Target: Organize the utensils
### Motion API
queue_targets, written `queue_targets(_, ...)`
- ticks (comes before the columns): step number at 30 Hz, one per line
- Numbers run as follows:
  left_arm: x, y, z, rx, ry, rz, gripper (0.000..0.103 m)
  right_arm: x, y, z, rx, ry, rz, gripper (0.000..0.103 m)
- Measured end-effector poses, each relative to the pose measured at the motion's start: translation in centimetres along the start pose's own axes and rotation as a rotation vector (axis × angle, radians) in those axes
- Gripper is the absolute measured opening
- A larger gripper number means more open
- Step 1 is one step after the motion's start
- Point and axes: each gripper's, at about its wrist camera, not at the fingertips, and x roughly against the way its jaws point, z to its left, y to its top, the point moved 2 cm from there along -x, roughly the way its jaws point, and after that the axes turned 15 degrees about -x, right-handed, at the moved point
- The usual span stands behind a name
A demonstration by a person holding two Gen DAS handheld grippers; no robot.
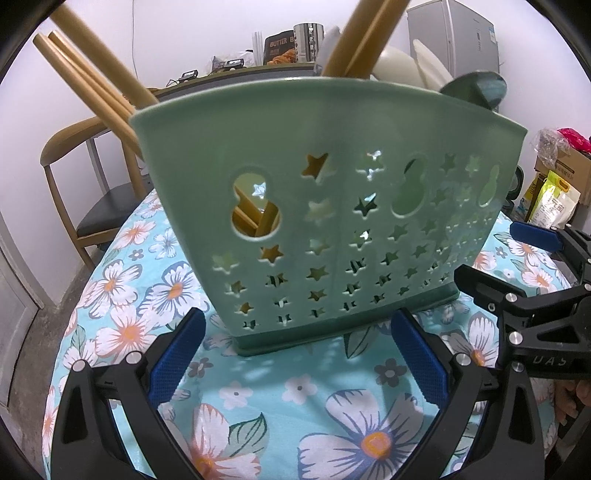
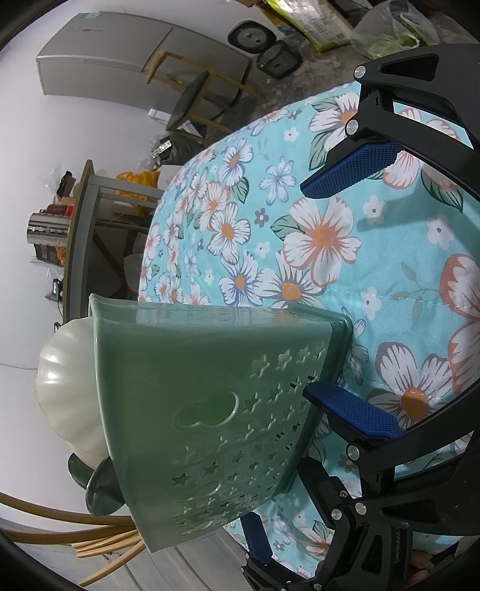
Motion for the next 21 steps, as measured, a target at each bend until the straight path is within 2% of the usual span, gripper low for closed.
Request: queue_targets(21,0.03,0.06,0.15,0.001,0.001,0.003,0.098,0.25,0.03,0.21,-0.001,-0.009,-0.001,0.096)
